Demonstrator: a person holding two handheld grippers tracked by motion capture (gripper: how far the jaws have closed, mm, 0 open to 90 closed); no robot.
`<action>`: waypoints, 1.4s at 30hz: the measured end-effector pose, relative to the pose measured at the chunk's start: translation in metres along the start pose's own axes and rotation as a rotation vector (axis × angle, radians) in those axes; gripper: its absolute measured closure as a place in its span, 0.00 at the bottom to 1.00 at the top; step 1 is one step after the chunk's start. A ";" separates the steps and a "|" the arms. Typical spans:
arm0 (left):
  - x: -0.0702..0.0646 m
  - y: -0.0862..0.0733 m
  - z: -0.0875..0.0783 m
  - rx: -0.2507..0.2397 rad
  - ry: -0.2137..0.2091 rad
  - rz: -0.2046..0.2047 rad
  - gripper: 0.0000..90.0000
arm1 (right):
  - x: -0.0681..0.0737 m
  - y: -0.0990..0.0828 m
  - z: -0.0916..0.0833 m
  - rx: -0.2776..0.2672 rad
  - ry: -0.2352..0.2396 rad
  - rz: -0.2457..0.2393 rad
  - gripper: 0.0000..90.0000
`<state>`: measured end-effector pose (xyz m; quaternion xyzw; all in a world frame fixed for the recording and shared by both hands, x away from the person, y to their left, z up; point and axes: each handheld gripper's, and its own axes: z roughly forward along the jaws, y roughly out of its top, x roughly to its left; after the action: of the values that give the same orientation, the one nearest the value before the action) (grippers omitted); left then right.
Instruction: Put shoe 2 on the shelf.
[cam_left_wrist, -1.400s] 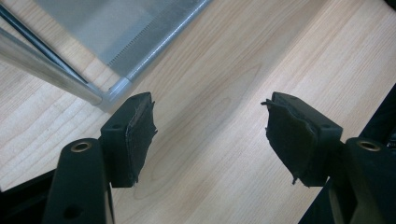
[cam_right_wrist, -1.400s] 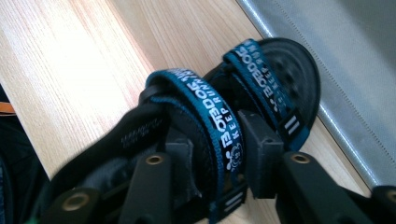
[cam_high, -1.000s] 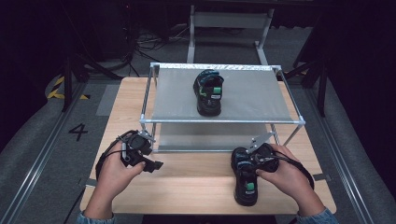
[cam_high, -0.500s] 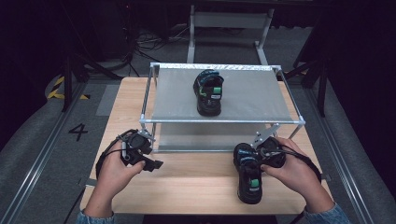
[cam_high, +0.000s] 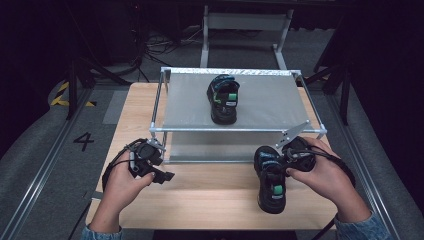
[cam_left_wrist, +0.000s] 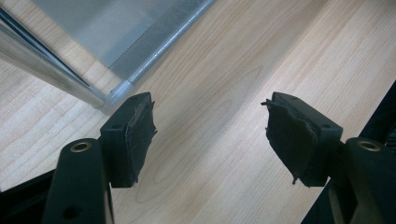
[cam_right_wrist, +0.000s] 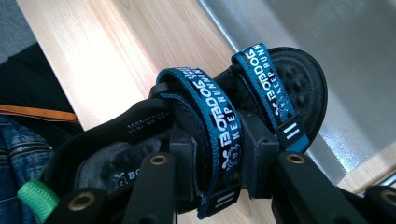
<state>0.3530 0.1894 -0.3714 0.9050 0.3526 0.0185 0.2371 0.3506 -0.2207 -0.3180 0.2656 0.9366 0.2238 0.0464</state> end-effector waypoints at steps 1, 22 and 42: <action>0.000 0.000 0.000 0.000 0.000 0.000 0.36 | 0.000 0.001 -0.003 -0.001 0.012 0.002 0.77; 0.001 0.000 0.000 -0.004 -0.009 -0.008 0.37 | 0.004 0.022 -0.054 -0.025 0.024 -0.002 0.77; 0.001 -0.003 -0.001 -0.007 -0.009 -0.010 0.36 | 0.001 0.052 -0.103 -0.066 0.036 -0.034 0.77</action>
<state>0.3518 0.1921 -0.3716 0.9026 0.3558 0.0144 0.2418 0.3539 -0.2211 -0.2029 0.2438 0.9337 0.2587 0.0421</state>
